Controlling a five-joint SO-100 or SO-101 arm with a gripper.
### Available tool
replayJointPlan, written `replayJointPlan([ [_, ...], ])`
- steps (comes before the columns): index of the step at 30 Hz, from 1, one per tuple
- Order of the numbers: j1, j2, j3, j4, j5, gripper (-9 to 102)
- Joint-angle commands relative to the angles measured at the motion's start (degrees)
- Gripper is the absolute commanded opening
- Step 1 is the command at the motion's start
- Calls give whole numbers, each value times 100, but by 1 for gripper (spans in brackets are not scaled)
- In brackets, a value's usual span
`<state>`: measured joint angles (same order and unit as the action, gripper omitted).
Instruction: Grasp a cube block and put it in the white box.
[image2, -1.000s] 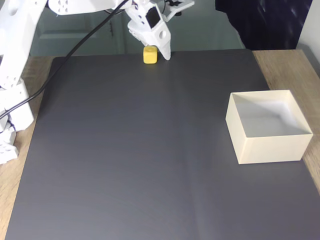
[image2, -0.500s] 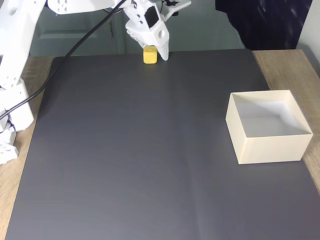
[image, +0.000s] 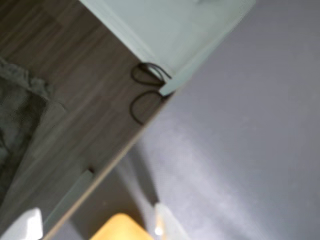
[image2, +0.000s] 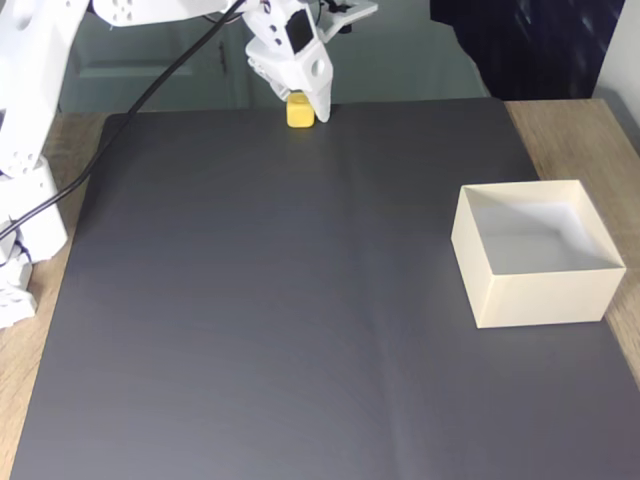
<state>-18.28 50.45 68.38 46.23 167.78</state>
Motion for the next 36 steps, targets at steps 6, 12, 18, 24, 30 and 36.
replayJointPlan([
  [6,79,343,-53,123,211,23],
  [12,88,316,-114,211,343,17],
  [18,70,316,-114,316,387,13],
  [24,88,369,-114,571,554,6],
  [30,105,431,-62,633,729,11],
  [36,97,475,-105,598,466,25],
])
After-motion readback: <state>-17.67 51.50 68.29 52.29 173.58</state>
